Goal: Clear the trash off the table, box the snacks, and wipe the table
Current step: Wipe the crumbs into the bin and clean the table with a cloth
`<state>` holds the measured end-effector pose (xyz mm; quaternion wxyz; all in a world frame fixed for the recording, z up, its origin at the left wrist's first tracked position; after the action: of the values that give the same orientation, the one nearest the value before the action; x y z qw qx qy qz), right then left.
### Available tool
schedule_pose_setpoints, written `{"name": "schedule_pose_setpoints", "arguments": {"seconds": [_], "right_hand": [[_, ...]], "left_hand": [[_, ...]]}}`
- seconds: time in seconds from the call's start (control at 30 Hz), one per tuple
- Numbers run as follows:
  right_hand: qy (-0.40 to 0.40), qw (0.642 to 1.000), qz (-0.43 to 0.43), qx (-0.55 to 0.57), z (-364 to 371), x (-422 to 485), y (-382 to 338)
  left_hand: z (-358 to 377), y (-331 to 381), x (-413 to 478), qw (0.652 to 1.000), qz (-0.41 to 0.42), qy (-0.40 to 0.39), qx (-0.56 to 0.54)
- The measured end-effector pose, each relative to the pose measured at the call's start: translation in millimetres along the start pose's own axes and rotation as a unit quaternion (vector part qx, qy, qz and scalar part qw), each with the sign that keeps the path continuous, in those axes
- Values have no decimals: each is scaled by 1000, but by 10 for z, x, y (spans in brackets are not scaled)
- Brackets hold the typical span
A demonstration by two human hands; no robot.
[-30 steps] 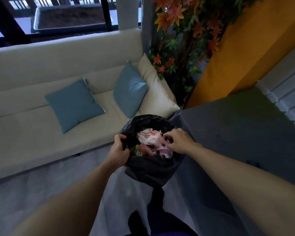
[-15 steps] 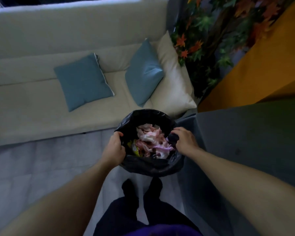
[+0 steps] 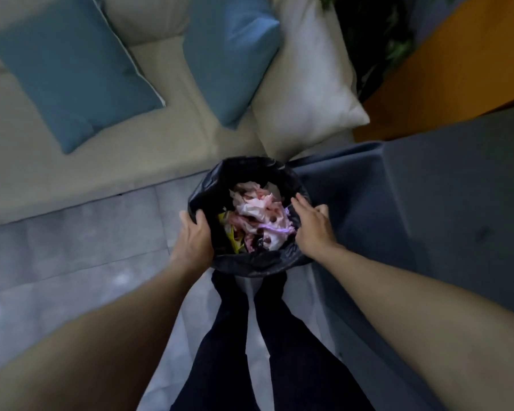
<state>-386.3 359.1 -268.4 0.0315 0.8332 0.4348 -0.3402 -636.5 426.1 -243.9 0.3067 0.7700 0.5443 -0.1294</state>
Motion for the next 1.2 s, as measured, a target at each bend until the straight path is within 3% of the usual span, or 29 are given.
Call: {"name": "schedule_pose_setpoints", "arguments": {"seconds": [0.27,0.9,1.2], "right_hand": [[-30,997,59,-29,731,643,150],[-63,995,47,-55,2236,1570,440],[-163,983,82,0,2363,1596,503]], "left_hand": [[801,-395,759,1000,7,-19,20],[2212,-1203,1598,996,20,-86,16],[2315,-1333,1636,976,10,-216,0]]}}
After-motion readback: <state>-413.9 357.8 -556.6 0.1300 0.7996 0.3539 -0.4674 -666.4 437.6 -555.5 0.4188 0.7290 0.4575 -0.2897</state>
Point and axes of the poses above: each hand's wrist, its own x-axis towards the middle knuckle, its own z-axis out of the palm, y = z × x, the point moved 2 cm from there along x, towards the middle knuckle, and after that the axes turned 10 degrees about z, right-handed, at the moved point
